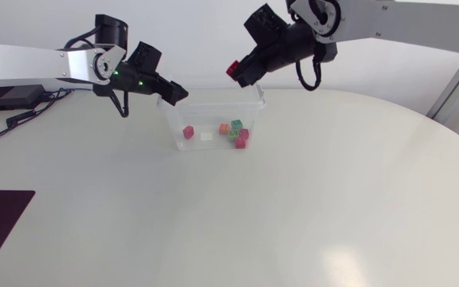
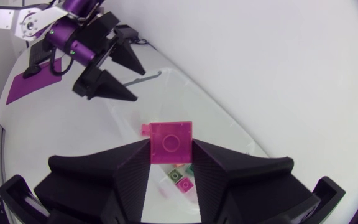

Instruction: Place the duplo bricks in the container

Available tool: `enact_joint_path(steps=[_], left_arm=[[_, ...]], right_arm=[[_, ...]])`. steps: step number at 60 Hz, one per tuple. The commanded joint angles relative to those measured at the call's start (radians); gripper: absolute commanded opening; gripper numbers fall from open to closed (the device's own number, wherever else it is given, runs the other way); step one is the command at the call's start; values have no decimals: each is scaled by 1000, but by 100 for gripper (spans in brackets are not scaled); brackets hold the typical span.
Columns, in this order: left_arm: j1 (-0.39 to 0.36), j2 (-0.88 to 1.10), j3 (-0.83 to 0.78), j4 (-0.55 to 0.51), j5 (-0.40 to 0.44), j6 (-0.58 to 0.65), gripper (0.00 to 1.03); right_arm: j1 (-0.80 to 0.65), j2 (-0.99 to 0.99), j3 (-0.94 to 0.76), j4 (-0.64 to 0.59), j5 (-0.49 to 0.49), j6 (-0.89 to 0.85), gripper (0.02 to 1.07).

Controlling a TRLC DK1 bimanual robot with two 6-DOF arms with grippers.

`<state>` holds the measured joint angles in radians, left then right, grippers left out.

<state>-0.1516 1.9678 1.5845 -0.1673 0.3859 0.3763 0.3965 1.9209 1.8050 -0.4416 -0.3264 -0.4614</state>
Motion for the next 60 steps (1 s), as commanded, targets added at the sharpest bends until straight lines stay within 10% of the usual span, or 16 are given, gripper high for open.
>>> enact_joint_path(steps=[1, 22, 32, 60], left_arm=[[9, -119, -41, -15, -2, -19, 100], [49, -391, -268, -28, -9, -17, 100], [69, -497, -359, -29, -24, -14, 100], [152, -816, -560, -26, -168, -11, 100]], right_arm=[[-8, 67, 73, 14, 7, 47, 26], [13, 242, 180, 80, 86, 78, 32], [30, 270, 183, 104, 132, 66, 102], [-50, -117, -217, 256, 248, 121, 103]])
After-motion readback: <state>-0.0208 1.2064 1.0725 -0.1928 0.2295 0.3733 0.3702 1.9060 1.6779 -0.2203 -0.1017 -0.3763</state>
